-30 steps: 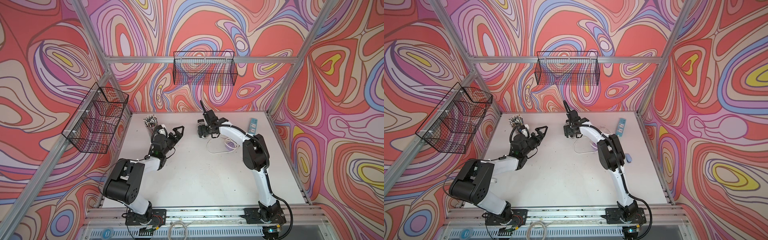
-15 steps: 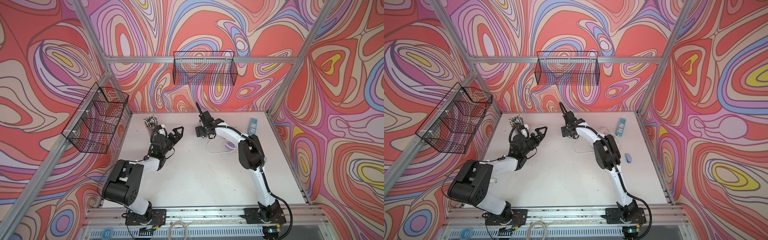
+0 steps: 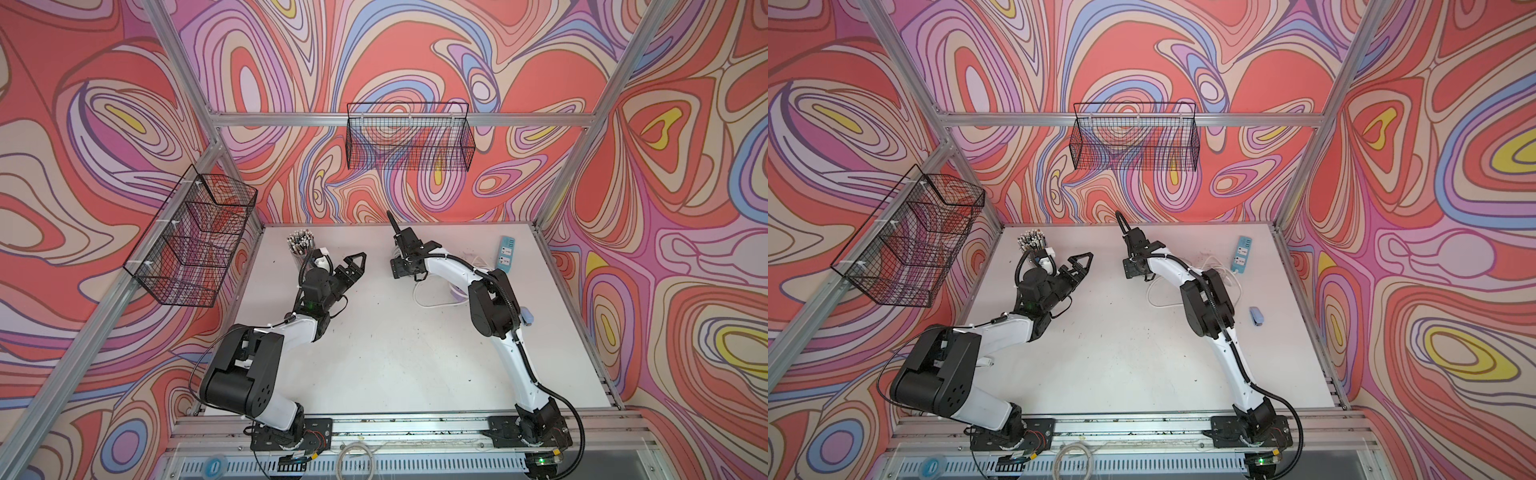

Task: Unwrap the cord wrapped around the power strip
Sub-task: Pick up the power strip from the center of the board.

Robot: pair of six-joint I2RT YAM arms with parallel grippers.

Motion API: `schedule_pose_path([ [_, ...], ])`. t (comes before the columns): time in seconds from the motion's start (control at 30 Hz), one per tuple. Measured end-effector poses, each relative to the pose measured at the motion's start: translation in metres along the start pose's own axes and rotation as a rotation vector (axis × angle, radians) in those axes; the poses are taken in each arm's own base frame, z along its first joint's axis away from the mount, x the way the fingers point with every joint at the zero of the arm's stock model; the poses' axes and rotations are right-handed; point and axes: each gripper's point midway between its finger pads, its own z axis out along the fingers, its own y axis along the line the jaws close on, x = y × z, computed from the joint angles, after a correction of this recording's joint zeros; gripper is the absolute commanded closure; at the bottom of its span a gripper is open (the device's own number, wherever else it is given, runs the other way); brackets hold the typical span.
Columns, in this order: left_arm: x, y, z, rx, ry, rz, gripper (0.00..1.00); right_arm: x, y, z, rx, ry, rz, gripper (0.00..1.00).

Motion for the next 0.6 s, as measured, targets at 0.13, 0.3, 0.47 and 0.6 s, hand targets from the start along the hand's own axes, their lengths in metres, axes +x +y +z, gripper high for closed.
schedule_pose_path([
  [0.13, 0.0, 0.0, 0.0, -0.001, 0.0, 0.0, 0.0, 0.0, -0.002, 0.0, -0.001, 0.0, 0.001, 0.5],
  [0.3, -0.002, 0.0, -0.002, -0.002, -0.004, 0.002, 0.0, -0.001, -0.006, 0.001, -0.002, 0.0, 0.007, 0.65],
  [0.47, -0.006, -0.001, -0.003, 0.001, -0.014, 0.016, 0.0, 0.0, -0.006, -0.002, -0.04, 0.001, 0.002, 0.65],
  [0.6, -0.01, -0.005, -0.006, 0.014, -0.013, 0.04, 0.0, 0.009, -0.004, -0.018, -0.188, 0.043, 0.027, 0.65],
])
